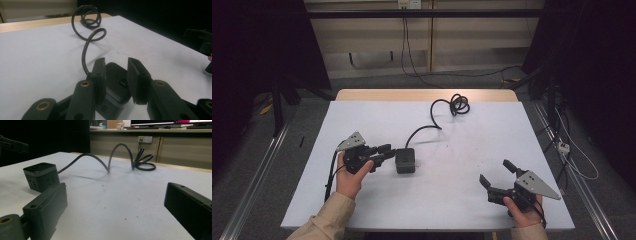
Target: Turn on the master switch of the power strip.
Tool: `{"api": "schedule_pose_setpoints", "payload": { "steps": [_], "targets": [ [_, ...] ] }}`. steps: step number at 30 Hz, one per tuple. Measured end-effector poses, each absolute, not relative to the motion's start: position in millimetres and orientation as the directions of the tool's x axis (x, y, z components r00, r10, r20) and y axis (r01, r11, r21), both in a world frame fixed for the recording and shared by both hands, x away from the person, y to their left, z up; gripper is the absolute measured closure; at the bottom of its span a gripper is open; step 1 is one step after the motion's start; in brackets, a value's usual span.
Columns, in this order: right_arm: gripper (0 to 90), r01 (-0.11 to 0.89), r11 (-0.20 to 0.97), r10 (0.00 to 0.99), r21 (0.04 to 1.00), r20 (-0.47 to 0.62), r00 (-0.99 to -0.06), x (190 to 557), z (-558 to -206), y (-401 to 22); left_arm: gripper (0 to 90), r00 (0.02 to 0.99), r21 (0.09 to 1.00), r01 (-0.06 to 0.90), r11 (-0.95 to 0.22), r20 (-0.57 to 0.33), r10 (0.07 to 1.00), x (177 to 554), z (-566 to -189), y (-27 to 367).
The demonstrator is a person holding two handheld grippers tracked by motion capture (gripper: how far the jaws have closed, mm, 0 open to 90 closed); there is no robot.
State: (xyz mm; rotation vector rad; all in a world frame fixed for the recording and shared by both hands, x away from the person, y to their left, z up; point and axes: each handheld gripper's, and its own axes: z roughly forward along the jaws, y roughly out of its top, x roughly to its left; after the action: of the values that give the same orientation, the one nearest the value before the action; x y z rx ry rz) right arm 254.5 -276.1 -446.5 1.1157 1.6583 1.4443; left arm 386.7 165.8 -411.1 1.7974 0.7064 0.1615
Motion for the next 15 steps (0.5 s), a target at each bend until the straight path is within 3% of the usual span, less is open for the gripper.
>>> {"api": "schedule_pose_setpoints", "payload": {
  "steps": [15],
  "targets": [
    [4.3,0.173,0.035,0.908,0.984,0.041,-0.417,253.8,-445.8,-276.0,79.8,0.828,0.897,0.381,-0.225,-0.223,0.515,390.9,-408.3,156.5]
  ]
}}
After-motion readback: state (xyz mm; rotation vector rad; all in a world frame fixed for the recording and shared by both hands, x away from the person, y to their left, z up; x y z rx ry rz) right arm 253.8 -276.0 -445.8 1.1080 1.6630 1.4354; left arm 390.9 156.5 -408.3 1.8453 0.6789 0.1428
